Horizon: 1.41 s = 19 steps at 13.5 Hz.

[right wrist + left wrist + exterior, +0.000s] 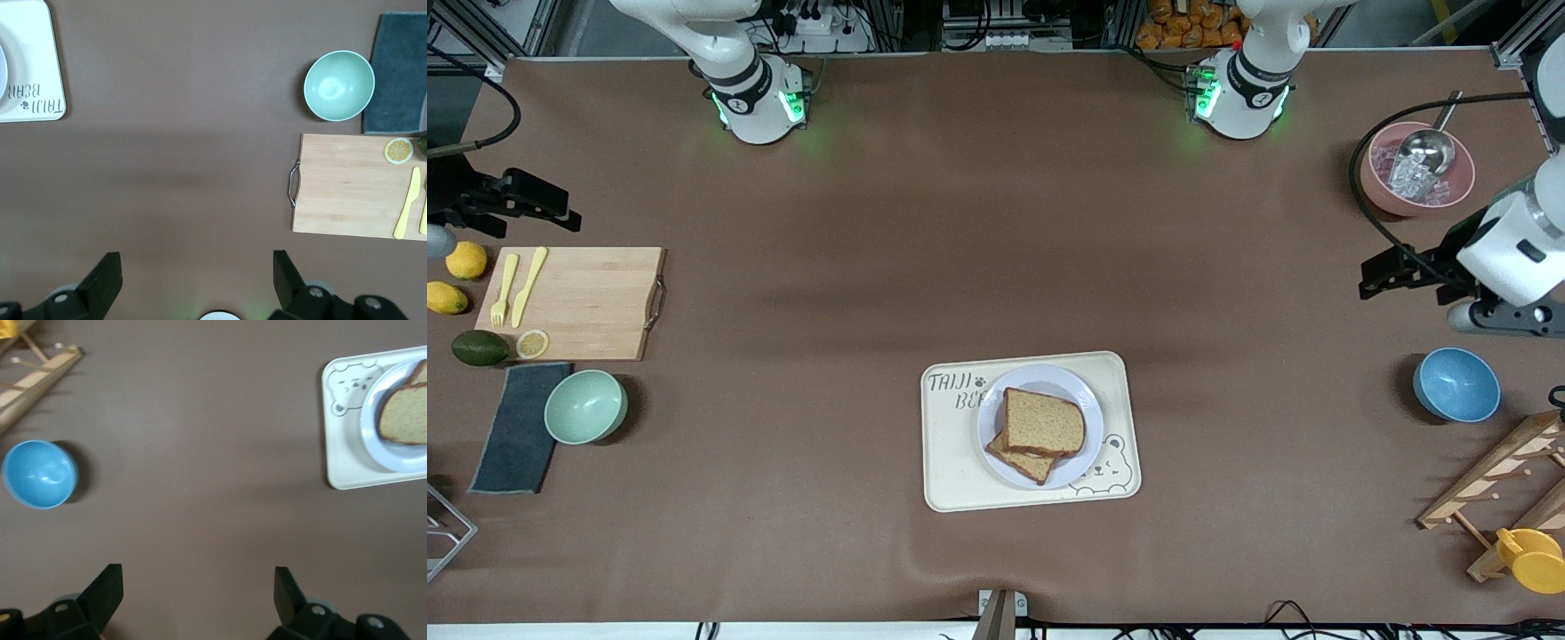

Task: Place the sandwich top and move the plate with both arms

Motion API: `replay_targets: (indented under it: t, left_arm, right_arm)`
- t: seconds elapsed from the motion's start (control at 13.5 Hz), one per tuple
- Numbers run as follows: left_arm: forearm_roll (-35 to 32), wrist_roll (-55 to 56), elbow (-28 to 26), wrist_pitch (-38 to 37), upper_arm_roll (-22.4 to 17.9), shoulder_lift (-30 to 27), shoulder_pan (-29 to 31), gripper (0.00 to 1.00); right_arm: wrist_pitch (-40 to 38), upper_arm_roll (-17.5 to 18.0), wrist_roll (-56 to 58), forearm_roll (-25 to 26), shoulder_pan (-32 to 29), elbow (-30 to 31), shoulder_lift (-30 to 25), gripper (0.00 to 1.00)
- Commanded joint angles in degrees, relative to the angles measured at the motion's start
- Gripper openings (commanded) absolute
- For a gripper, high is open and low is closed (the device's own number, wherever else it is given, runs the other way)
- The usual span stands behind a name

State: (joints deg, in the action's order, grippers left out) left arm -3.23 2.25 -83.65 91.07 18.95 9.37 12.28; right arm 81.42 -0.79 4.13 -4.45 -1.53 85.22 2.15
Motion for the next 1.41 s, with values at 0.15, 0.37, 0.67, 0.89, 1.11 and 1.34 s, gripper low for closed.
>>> replay_targets:
  t: [0.15, 0.37, 0.67, 0.89, 1.11, 1.34]
  left_arm:
    - [-2.5, -0.6, 2.0, -3.6, 0.3, -2.2, 1.9, 1.0]
    - [-2.4, -0.7, 2.0, -6.0, 0.3, -2.7, 2.8, 1.0]
    - [-2.5, -0.1, 2.0, -6.4, 0.3, -5.0, 2.8, 1.0]
    - [-2.4, -0.3, 1.8, -7.7, 0.4, -7.2, 2.8, 1.0]
    - [0.2, -0.4, 1.6, -8.4, 0.1, -8.1, 3.5, 1.0]
    - [3.2, -0.4, 1.3, -8.4, 0.1, -8.1, 5.1, 1.0]
  right_arm:
    - [0.7, -0.2, -0.4, -0.3, -1.0, -0.4, 0.9, 1.0]
    - [0.9, -0.3, -0.4, -0.6, -2.2, -0.5, 1.5, 1.0]
    - [3.8, -0.2, -0.4, -0.6, -2.2, -0.5, 3.2, 1.0]
    - [4.9, -0.2, -0.3, -0.7, -1.9, -0.7, 3.2, 1.0]
    - [3.7, -0.2, -0.2, -0.6, -1.7, -0.5, 2.8, 1.0]
    - [2.7, -0.4, 0.1, -0.6, -2.1, -0.2, 2.8, 1.0]
